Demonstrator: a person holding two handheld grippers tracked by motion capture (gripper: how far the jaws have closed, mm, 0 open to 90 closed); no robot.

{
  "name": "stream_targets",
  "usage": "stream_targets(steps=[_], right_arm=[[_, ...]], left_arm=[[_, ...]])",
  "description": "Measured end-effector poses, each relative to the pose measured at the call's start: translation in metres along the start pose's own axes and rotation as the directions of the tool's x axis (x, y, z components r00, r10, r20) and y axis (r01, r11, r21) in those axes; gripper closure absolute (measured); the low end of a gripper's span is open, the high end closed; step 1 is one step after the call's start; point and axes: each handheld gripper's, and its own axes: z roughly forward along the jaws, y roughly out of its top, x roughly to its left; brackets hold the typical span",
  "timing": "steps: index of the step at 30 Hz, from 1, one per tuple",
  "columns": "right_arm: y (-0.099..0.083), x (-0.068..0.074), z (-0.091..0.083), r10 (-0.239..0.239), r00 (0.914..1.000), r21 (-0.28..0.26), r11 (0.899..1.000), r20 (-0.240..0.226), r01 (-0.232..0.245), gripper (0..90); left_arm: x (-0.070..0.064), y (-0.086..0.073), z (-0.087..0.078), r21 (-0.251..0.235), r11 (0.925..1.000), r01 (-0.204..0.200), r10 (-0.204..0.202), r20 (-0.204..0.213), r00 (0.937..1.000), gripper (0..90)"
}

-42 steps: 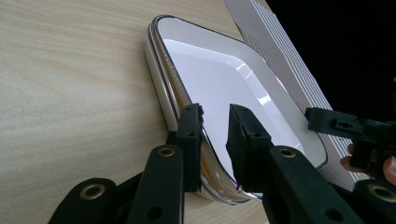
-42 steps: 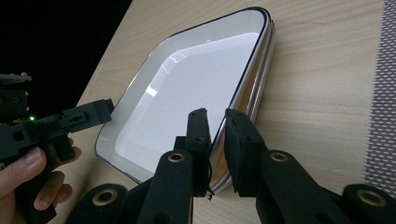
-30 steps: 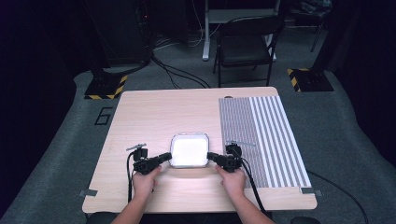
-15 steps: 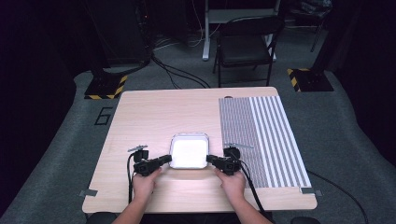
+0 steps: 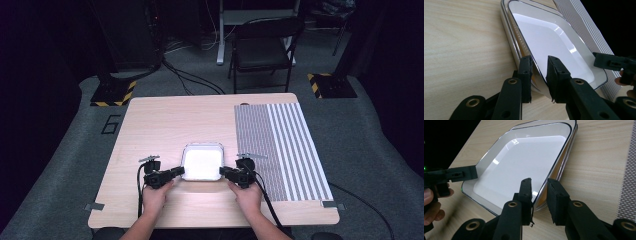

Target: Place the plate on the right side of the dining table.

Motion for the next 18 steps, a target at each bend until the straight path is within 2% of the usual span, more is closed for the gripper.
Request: stream_targets(steps=[2,3,5,6,8,10,14,18], right_arm=[[-0.0003,0.0017,-0.0008,-0.002,1.0000,0.004,1.000,0.004,0.001,73.8],[-0.0006,0.0020,-0.0009,-0.014,0.9999,0.002,1.000,0.005,0.014,73.7],[-0.0007,0.0028,-0.0009,-0.011,0.9999,0.003,1.000,0.008,0.011,73.7],[-0.0006,0.0026,-0.0010,-0.024,0.9997,0.002,1.000,0.008,0.024,73.7],[-0.0004,0.0030,-0.0011,-0.008,0.9999,0.005,1.000,0.012,0.008,74.0],[-0.0003,0.0027,-0.0015,-0.004,1.0000,0.009,1.000,0.008,0.004,74.1],[-0.0002,0.0017,-0.0027,0.004,1.0000,0.011,1.000,0.005,-0.004,74.7],[-0.0008,0.0006,-0.0053,-0.001,1.0000,-0.010,1.000,-0.009,0.001,76.9]], left_arm=[[-0.0017,-0.0005,-0.0002,0.003,0.9998,-0.020,0.020,-0.010,0.9998,72.5],[-0.0023,-0.0010,0.0002,-0.003,0.9998,-0.020,0.020,-0.016,0.9997,72.7],[-0.0026,-0.0009,-0.0002,0.004,0.9997,-0.024,0.024,-0.021,0.9995,72.8],[-0.0032,-0.0010,-0.0002,0.004,0.9997,-0.023,0.024,-0.023,0.9995,72.8],[-0.0052,-0.0016,-0.0003,0.005,0.9999,-0.011,0.011,-0.027,0.9996,72.7],[-0.0050,-0.0016,-0.0004,0.008,0.9998,-0.019,0.019,-0.025,0.9995,72.7],[-0.0054,-0.0019,-0.0008,0.010,0.9999,-0.007,0.008,-0.019,0.9998,72.6],[-0.0069,-0.0015,-0.0027,0.002,1.0000,0.000,0.000,-0.014,0.9999,72.8]])
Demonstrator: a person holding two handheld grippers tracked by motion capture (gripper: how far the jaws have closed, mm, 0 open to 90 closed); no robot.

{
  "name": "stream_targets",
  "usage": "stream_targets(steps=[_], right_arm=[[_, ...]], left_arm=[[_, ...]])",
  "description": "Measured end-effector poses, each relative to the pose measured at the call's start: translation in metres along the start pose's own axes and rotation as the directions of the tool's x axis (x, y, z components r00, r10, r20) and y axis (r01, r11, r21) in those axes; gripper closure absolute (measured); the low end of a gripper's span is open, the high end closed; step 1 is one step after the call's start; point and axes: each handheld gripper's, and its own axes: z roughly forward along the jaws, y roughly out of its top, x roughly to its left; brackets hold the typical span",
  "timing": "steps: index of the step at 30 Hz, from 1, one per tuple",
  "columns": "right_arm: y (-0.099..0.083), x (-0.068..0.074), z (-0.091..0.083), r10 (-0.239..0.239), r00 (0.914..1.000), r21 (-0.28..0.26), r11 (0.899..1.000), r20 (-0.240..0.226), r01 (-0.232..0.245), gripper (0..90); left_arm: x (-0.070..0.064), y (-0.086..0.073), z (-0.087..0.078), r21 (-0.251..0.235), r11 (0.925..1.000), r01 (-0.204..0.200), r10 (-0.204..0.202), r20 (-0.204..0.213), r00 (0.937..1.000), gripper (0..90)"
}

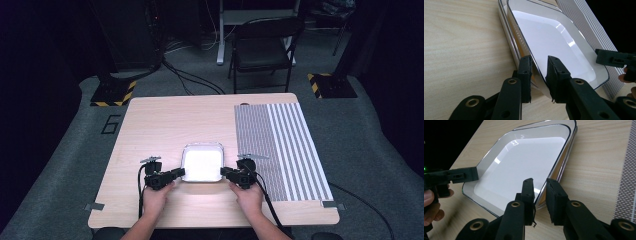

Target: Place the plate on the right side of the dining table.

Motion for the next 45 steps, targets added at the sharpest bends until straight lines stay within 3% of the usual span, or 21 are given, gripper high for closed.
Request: stream_targets(steps=[5,6,8,16,23,24,31,45], right_arm=[[0.000,0.005,-0.005,-0.029,0.9996,-0.007,1.000,-0.004,0.029,77.3],[-0.001,0.006,-0.006,-0.036,0.9993,-0.007,0.999,-0.008,0.036,77.4],[-0.002,0.007,-0.006,-0.043,0.9991,-0.005,0.999,-0.008,0.043,77.4],[-0.005,0.008,-0.006,-0.042,0.9991,-0.003,0.999,0.001,0.042,76.6],[-0.011,0.006,-0.006,-0.037,0.9993,0.011,0.999,0.001,0.037,72.9],[-0.012,0.006,-0.006,-0.034,0.9994,0.019,0.999,-0.008,0.035,72.7],[-0.014,0.006,-0.002,-0.025,0.9996,0.038,0.999,-0.011,0.025,72.7],[-0.004,0.001,-0.009,-0.001,0.9997,0.007,1.000,-0.026,0.001,73.5]], left_arm=[[-0.004,0.000,-0.003,-0.010,0.9999,-0.006,0.006,-0.012,0.9999,72.8],[-0.005,0.000,-0.004,-0.010,0.9999,0.011,-0.011,-0.012,0.9999,72.8],[-0.004,0.000,-0.006,-0.007,1.0000,-0.003,0.002,-0.012,0.9999,72.7],[-0.007,-0.009,-0.005,0.023,0.9996,-0.018,0.019,-0.037,0.9991,73.3],[-0.008,-0.011,-0.003,0.044,0.9987,-0.025,0.026,-0.031,0.9992,70.9],[-0.006,-0.011,-0.003,0.051,0.9977,-0.045,0.046,-0.029,0.9985,69.9],[-0.004,-0.012,0.000,0.053,0.9981,-0.032,0.032,-0.012,0.9994,69.3],[-0.012,-0.008,-0.002,0.038,0.9983,-0.043,0.043,0.016,0.9990,69.2]])
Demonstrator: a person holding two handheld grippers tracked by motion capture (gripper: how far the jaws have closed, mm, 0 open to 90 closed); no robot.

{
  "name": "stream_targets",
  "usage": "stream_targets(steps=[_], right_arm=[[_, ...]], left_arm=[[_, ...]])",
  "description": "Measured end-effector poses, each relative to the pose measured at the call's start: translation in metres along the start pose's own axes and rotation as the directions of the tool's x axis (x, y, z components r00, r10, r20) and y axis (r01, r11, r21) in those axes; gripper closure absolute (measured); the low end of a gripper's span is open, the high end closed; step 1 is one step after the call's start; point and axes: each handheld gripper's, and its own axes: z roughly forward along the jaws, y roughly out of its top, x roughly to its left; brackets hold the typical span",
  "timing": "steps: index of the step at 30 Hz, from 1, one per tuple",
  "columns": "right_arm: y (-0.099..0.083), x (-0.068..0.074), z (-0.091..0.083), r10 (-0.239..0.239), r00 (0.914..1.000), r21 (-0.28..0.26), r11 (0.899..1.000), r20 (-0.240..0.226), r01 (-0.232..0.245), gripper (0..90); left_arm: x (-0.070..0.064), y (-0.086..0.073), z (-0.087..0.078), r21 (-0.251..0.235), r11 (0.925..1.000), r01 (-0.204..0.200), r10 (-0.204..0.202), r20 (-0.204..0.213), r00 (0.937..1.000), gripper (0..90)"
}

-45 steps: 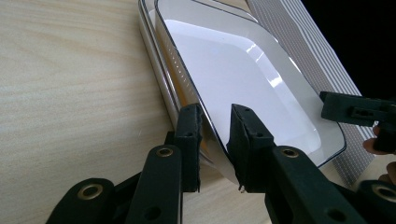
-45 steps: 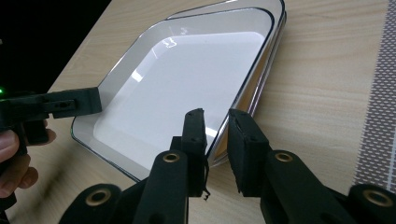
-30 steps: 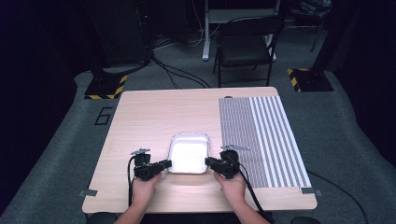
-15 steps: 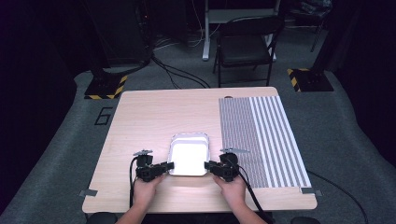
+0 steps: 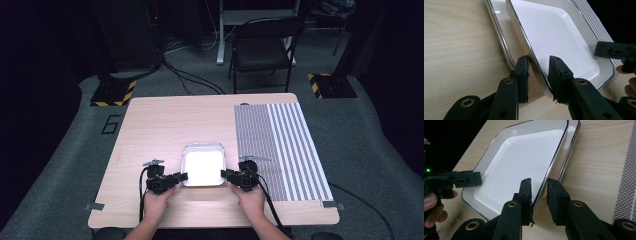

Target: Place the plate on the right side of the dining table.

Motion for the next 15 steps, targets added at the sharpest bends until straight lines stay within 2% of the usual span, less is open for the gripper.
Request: stream_targets(steps=[6,9,15], right_arm=[[0.004,0.000,-0.004,-0.001,1.0000,-0.009,1.000,0.003,0.001,73.6],[0.008,-0.001,-0.008,-0.014,0.9999,-0.016,1.000,0.008,0.014,73.6],[0.013,0.000,-0.014,-0.022,0.9997,-0.024,0.999,0.010,0.022,73.6]], left_arm=[[-0.004,0.006,0.002,0.000,1.0000,-0.002,0.002,0.006,1.0000,69.2],[-0.007,0.010,0.002,0.003,0.9998,-0.017,0.017,0.011,0.9998,69.3],[-0.011,0.013,0.003,0.002,0.9999,-0.014,0.014,0.018,0.9997,69.3]])
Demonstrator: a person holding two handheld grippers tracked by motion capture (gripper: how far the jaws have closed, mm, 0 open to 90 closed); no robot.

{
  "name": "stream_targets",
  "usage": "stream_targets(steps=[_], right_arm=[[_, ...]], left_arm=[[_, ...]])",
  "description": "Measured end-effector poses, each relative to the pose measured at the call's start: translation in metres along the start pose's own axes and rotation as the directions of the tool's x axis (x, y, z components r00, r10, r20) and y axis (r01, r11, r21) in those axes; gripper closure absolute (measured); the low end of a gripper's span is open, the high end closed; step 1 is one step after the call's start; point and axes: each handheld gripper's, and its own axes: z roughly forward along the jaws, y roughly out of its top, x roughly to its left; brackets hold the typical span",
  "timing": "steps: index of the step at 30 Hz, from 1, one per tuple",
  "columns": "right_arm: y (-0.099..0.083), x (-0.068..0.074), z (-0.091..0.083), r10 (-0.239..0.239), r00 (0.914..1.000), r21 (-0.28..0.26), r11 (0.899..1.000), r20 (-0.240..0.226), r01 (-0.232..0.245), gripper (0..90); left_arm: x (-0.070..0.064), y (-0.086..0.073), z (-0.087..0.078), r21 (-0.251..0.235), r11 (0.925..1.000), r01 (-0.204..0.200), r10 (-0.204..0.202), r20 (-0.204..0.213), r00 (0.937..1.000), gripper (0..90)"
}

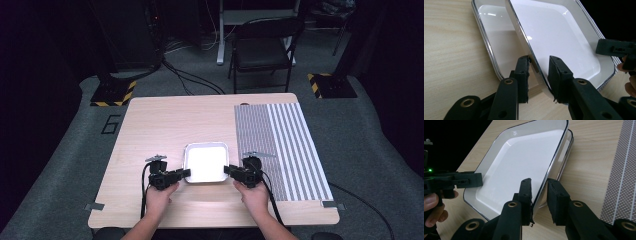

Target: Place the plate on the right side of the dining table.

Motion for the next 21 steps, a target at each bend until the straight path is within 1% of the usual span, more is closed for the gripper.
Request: stream_targets(steps=[2,6,7,9,10,11,13,17,20,21], right_arm=[[0.000,0.000,-0.001,-0.003,1.0000,0.002,1.000,0.002,0.003,73.6],[0.002,-0.001,-0.004,-0.006,1.0000,-0.004,1.000,0.006,0.006,73.6],[0.002,-0.001,-0.005,0.001,1.0000,-0.001,1.000,0.005,-0.001,73.6],[0.003,-0.001,-0.007,0.000,1.0000,-0.003,1.000,0.004,0.000,73.6],[0.004,-0.002,-0.008,-0.009,0.9999,-0.008,1.000,0.006,0.009,73.6],[0.004,-0.002,-0.008,-0.004,1.0000,-0.007,1.000,0.008,0.004,73.6],[0.005,-0.003,-0.010,-0.002,1.0000,-0.009,1.000,0.007,0.002,73.6],[0.007,-0.003,-0.012,-0.002,1.0000,-0.012,1.000,0.003,0.002,73.6],[0.009,-0.004,-0.014,-0.002,1.0000,-0.016,1.000,0.000,0.002,73.7],[0.009,-0.004,-0.014,-0.002,1.0000,-0.016,1.000,0.000,0.002,73.7]], left_arm=[[-0.001,0.000,0.001,0.001,1.0000,-0.001,0.001,0.004,1.0000,69.3],[-0.003,0.002,0.002,0.009,0.9998,-0.018,0.018,0.007,0.9998,69.3],[-0.004,0.003,0.002,0.007,0.9999,-0.010,0.010,0.008,0.9999,69.3],[-0.006,0.004,0.002,0.006,1.0000,-0.007,0.007,0.010,0.9999,69.4],[-0.007,0.005,0.002,0.008,0.9999,-0.011,0.011,0.008,0.9999,69.4],[-0.007,0.006,0.003,0.007,0.9997,-0.022,0.022,0.011,0.9997,69.5],[-0.008,0.007,0.003,0.006,0.9998,-0.019,0.019,0.012,0.9998,69.4],[-0.009,0.008,0.003,0.007,0.9996,-0.027,0.027,0.015,0.9995,69.5],[-0.010,0.009,0.004,0.004,0.9997,-0.025,0.025,0.014,0.9996,69.4],[-0.011,0.009,0.004,0.005,0.9999,-0.013,0.013,0.017,0.9998,69.4]])
